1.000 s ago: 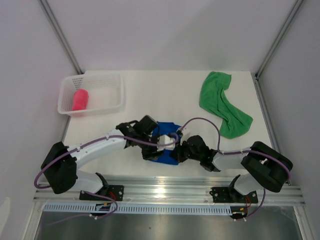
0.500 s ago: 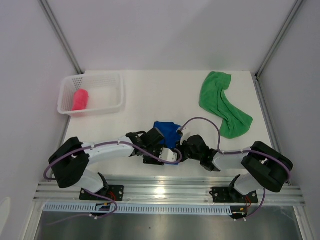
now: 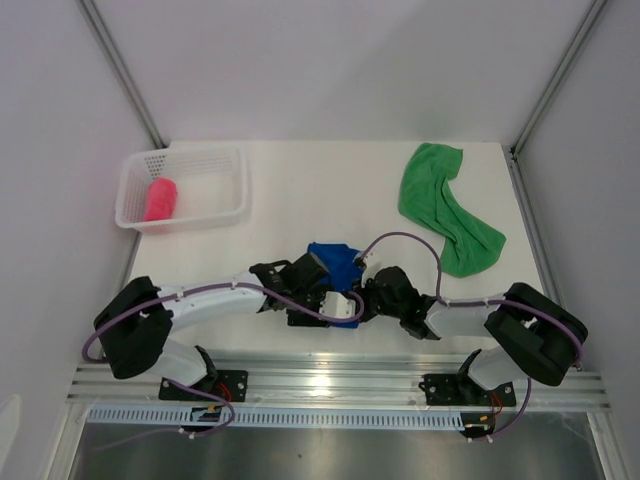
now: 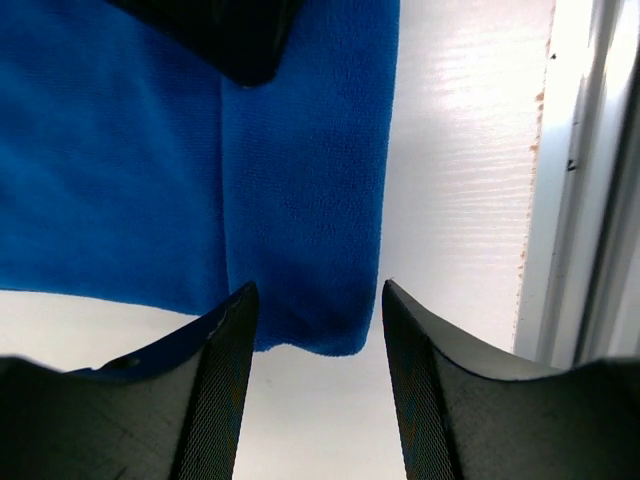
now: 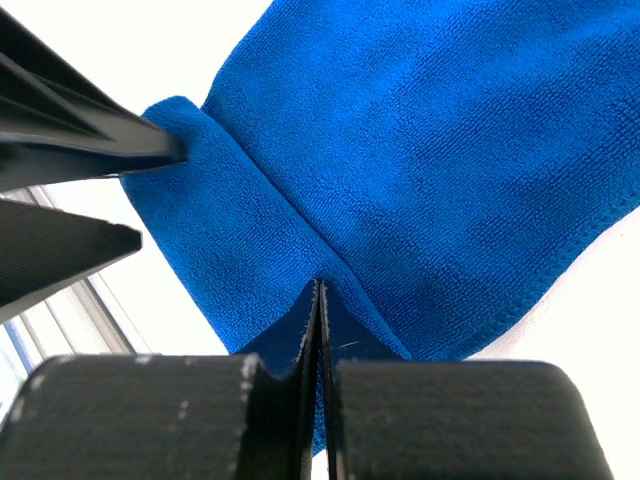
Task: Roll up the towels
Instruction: Roll the towel
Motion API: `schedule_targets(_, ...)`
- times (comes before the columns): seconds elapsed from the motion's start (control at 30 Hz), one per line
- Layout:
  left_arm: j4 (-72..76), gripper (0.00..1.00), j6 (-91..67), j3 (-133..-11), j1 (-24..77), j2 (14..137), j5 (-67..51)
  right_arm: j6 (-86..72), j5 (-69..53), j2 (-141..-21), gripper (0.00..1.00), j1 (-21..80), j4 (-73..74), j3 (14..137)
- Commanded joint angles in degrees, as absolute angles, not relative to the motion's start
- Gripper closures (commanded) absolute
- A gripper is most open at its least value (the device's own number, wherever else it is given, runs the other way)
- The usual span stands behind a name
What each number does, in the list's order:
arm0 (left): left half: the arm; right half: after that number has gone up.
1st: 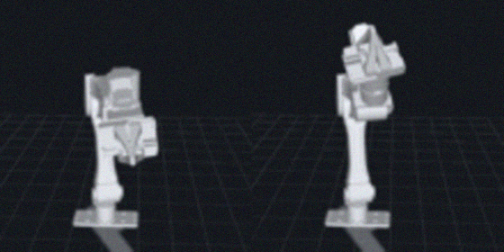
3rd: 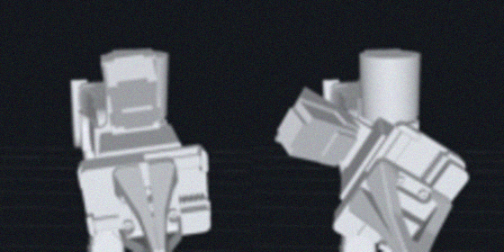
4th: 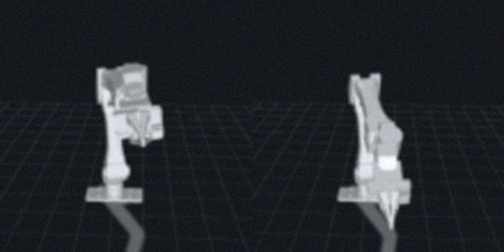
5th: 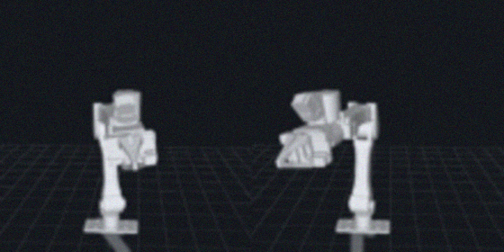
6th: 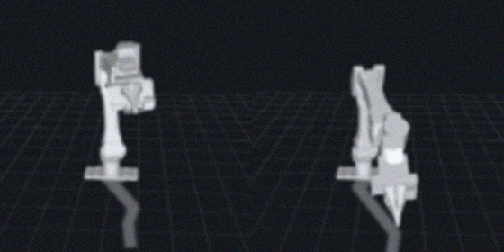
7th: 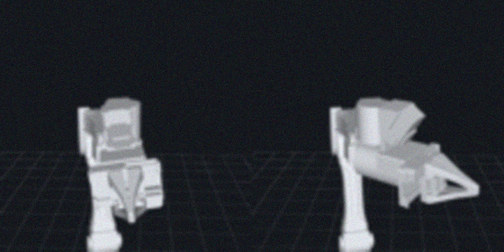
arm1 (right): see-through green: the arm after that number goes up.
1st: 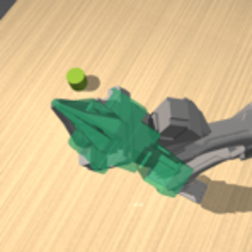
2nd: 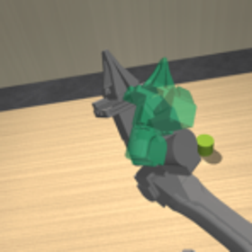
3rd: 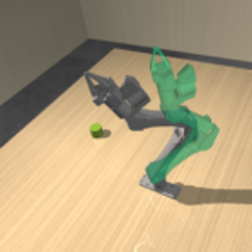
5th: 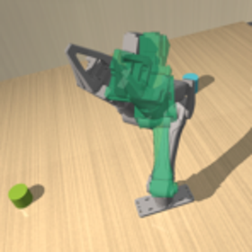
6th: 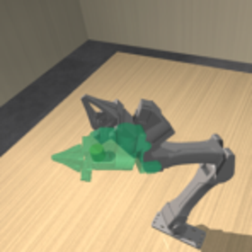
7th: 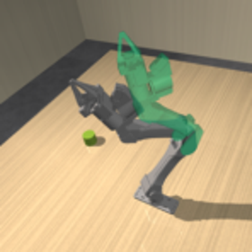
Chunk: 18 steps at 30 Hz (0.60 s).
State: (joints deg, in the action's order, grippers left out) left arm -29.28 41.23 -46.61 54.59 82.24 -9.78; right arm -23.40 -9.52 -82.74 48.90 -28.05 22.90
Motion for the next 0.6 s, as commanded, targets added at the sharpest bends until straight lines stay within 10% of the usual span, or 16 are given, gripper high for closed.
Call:
schedule_targets(0.0, -33.57, 0.44, 37.62, -50.8, 54.93, 78.49, -13.08, -22.41, -8.79, -84.11, 1.0, 48.34, -26.72, 24.78)
schedule_targets(0.57, -23.73, 0.43, 42.45, -41.22, 55.28, 82.53, -7.21, -21.71, -9.49, -84.2, 1.0, 48.08, -26.02, 25.93)
